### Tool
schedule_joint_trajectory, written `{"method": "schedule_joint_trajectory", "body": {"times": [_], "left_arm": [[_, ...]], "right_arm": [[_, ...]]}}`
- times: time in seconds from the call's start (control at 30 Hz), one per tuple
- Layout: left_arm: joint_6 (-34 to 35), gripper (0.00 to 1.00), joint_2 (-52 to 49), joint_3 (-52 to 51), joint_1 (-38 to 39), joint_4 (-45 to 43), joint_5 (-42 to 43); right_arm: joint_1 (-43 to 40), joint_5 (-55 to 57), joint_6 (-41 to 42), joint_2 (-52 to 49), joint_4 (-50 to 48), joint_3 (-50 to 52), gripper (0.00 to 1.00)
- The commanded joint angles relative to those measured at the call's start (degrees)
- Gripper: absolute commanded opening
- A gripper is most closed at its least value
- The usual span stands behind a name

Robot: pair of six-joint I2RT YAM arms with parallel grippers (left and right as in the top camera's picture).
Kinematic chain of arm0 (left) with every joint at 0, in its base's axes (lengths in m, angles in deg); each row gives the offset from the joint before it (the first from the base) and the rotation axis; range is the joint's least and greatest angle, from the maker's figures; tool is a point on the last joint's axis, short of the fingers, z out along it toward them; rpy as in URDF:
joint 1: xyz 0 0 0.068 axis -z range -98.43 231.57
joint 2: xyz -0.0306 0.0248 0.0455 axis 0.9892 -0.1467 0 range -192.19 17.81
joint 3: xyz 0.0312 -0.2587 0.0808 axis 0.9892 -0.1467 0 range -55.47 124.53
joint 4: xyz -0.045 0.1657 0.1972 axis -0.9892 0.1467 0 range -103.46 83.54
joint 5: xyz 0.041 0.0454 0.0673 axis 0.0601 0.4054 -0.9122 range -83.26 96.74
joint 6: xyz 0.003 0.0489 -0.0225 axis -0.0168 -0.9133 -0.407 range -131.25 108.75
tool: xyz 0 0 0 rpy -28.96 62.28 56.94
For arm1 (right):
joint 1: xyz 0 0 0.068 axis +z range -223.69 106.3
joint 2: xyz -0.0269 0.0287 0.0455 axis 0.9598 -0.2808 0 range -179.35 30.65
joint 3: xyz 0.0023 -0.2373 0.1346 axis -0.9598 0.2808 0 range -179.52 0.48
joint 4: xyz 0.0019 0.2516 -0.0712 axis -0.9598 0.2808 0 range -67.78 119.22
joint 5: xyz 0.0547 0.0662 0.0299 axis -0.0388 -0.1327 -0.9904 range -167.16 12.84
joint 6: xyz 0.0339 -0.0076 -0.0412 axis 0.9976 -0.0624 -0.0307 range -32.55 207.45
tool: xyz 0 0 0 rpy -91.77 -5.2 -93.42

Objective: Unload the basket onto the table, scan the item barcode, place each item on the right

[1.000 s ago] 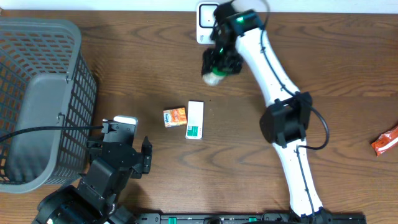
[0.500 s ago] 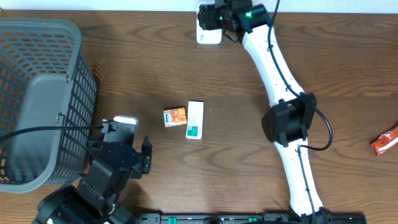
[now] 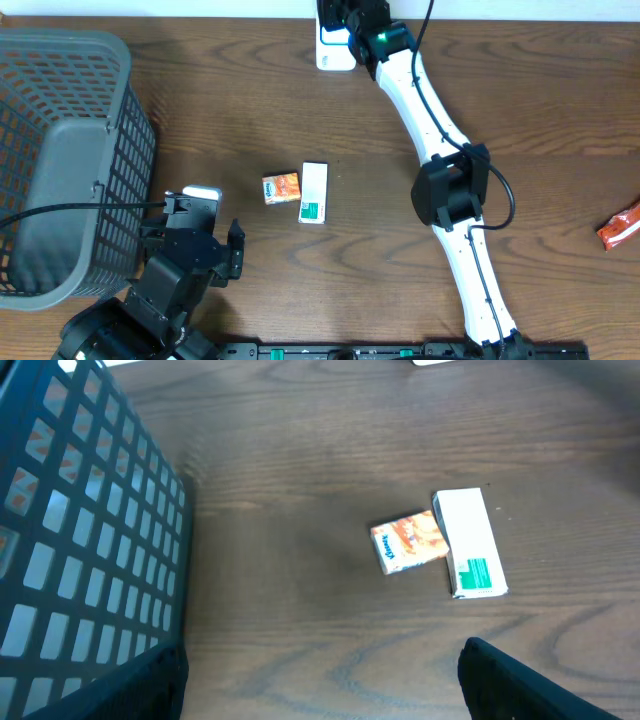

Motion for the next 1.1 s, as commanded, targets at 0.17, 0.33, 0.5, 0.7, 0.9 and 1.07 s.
{"method": "schedule_joint_trajectory", "body": {"times": [0.17,0.33,0.5,0.7,0.9,1.07], "left_arm": [[0.3,0.85,0.0,-0.2,0.2,0.2,-0.8],[0.3,0.85,0.0,-0.2,0.2,0.2,-0.8],[0.3,0.85,0.0,-0.2,0.2,0.2,-0.8],[0.3,0.85,0.0,-0.2,0.2,0.2,-0.8],[0.3,0.85,0.0,-0.2,0.2,0.2,-0.8],[0.3,0.85,0.0,-0.2,0.2,0.2,-0.8]], "right_arm": [[-0.2,4.6,-0.8,-3.1,-3.3,-0.2,0.57],[-0.2,4.8,-0.8,-3.5,-5.4,-0.2,0.60],[-0.2,5.9,-0.8,-5.0,-6.1,-0.2,0.60],[0.0,5.9,-0.1,-5.5,-5.4,-0.2,0.61],[0.2,5.9,1.6,-5.3,-4.8,-0.3,0.64],[0.0,5.9,1.8,-0.1,2.4,-0.4,0.64]]}}
